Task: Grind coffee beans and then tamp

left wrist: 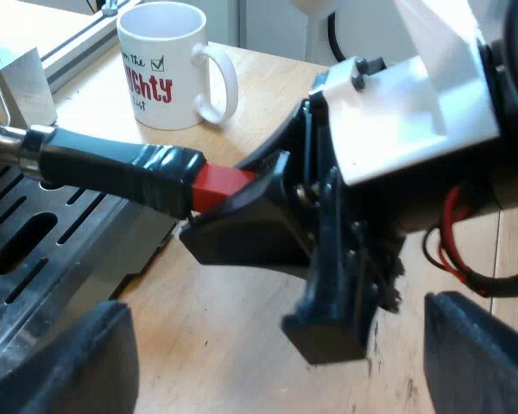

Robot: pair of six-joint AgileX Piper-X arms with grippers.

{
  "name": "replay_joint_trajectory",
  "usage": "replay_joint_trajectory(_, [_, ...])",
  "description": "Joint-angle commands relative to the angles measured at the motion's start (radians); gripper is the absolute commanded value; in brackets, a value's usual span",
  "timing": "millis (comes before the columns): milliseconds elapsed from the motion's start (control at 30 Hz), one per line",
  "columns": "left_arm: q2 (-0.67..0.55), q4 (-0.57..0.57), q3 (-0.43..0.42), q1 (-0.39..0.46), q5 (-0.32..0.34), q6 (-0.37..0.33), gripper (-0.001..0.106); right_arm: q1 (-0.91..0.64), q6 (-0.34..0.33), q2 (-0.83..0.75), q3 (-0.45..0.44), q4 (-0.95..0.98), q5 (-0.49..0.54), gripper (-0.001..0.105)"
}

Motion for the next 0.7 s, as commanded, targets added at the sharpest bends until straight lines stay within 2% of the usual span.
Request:
replay_joint_trajectory(33, [-0.005, -0.004, -0.005, -0.002, -0.013, 0.000, 0.070, 0.029, -0.009, -0.012, -0.013, -0.021, 0.015, 0.000])
replay_joint_trajectory(267, [-0.005, -0.004, -0.013, -0.002, 0.003, 0.000, 0.070, 0.089, 0.005, -0.013, -0.013, 0.027, 0.034, 0.000])
replay_joint_trajectory(333, [-0.005, -0.002, -0.013, -0.002, 0.032, 0.000, 0.070, 0.117, 0.042, -0.014, -0.013, 0.057, 0.042, 0.000])
replay_joint_trajectory(400, [-0.008, 0.009, -0.013, -0.002, 0.042, 0.000, 0.070, 0.135, 0.105, -0.020, -0.013, 0.094, 0.068, 0.000])
replay_joint_trajectory(467, [-0.021, 0.033, -0.013, -0.002, 0.042, 0.000, 0.070, 0.152, 0.132, -0.029, -0.013, 0.142, 0.087, 0.000])
replay_joint_trajectory(533, [-0.055, 0.066, -0.015, -0.002, 0.042, 0.000, 0.070, 0.171, 0.163, -0.049, -0.013, 0.204, 0.093, 0.000])
replay_joint_trajectory(700, [-0.164, 0.107, -0.015, -0.002, 0.040, 0.000, 0.070, 0.209, 0.166, -0.088, -0.013, 0.256, 0.097, 0.000])
